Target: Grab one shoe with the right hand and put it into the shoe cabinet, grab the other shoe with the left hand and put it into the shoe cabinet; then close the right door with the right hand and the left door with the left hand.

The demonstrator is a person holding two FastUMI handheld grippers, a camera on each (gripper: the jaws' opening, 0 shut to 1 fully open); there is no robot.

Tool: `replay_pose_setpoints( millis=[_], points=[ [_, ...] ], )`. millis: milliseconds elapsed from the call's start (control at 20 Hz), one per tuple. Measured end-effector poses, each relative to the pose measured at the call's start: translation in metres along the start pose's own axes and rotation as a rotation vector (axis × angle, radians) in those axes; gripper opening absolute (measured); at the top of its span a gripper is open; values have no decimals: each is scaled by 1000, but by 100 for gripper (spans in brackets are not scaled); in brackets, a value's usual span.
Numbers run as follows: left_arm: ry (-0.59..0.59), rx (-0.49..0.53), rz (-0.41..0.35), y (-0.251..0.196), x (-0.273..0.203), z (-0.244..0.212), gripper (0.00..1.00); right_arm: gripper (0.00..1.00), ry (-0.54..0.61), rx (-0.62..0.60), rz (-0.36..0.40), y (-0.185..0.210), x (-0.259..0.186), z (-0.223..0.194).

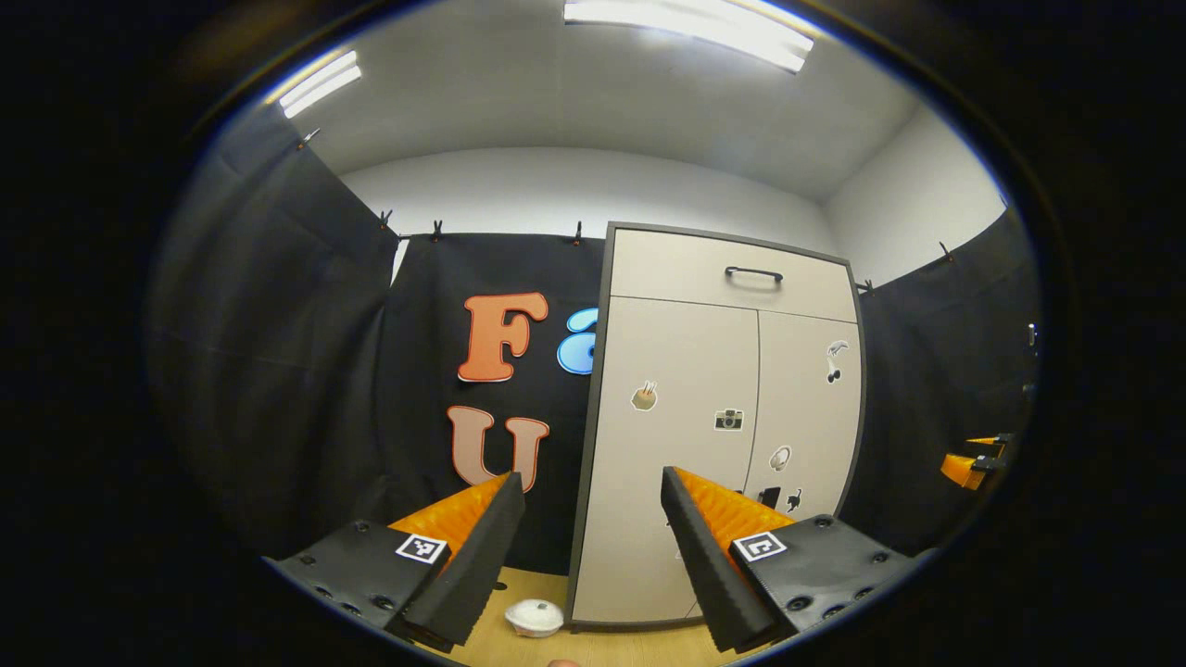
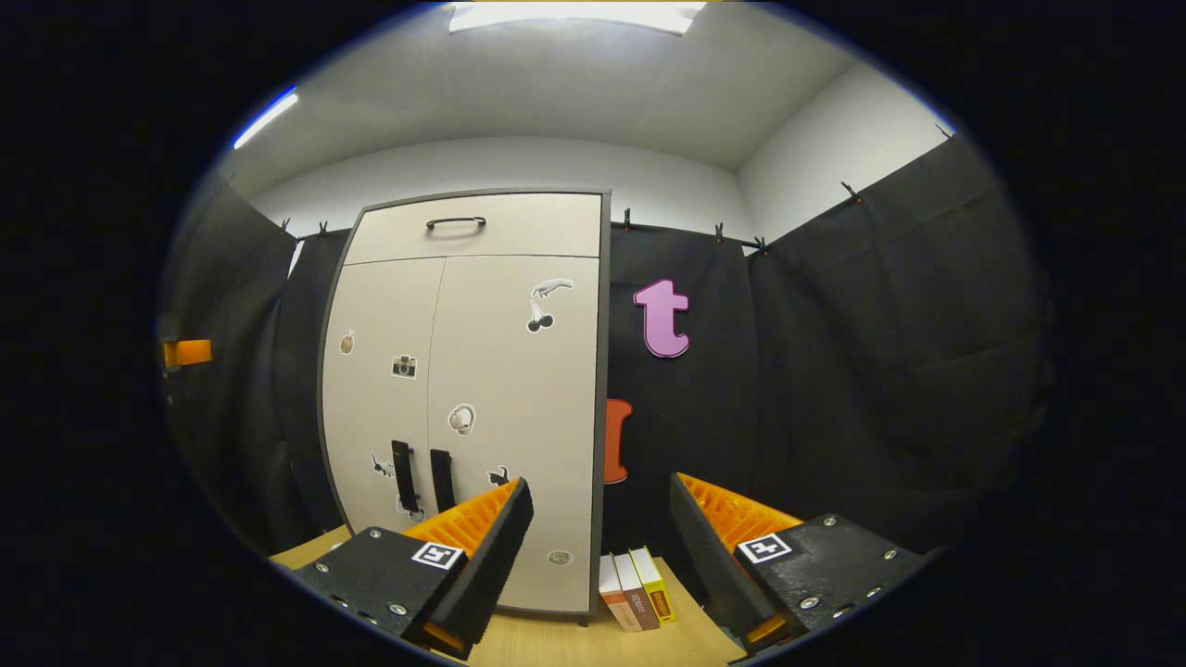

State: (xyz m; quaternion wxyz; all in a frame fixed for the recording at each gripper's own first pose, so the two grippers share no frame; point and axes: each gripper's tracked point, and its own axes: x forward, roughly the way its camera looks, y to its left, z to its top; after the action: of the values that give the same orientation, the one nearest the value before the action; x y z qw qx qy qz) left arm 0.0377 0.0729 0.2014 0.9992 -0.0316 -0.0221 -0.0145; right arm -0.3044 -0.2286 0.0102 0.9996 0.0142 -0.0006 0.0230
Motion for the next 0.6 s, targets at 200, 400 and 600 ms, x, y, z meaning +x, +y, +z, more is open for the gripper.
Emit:
replay_pose_setpoints(
  millis=[200,400,600],
  points=[
    [-1,-40,-34,15,17,-5,99,92,9,5,-44,15,-4,-1],
    [10,-44,-62,33,33,-17,96,92,31,-8,-90,32,-7,-10],
    [21,-60,-109,41,50,-28,99,92,44,-2,-124,50,-12,-17]
  ],
)
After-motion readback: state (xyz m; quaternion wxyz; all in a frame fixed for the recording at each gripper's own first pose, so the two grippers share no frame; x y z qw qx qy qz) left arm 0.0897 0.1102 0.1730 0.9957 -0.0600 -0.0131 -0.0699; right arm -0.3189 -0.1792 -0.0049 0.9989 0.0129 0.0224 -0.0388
